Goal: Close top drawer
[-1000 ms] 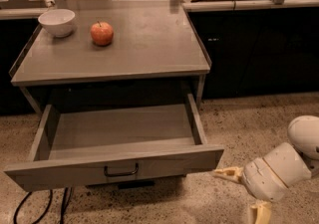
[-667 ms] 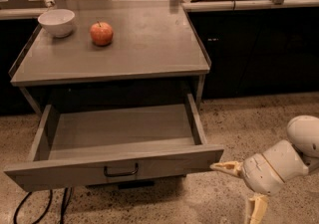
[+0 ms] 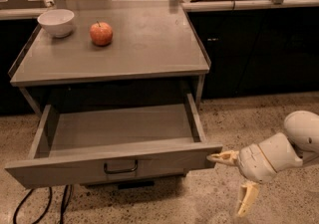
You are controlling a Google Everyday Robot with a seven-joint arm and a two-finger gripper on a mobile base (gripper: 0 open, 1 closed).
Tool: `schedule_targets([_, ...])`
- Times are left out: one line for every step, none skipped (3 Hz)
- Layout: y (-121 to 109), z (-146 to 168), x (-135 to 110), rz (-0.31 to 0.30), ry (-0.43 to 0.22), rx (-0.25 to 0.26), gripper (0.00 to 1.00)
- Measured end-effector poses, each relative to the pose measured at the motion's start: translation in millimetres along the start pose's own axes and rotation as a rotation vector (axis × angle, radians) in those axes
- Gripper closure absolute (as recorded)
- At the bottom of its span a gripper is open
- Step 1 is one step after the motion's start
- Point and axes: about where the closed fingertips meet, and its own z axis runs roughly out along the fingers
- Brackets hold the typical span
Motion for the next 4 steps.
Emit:
schedule_targets([-21.0,8.8,-15.4,-0.029,0.028,0.014,0.0])
schedule_targets([-40.7,29.0,-42.8,-0.077,0.064,-0.012,0.0])
schedule_targets([-58.4,55.2,-65.5,-0.116,0.077,-0.064,0.0])
schedule_targets([-58.4,55.2,-65.5,-0.116,0.077,-0.064,0.0])
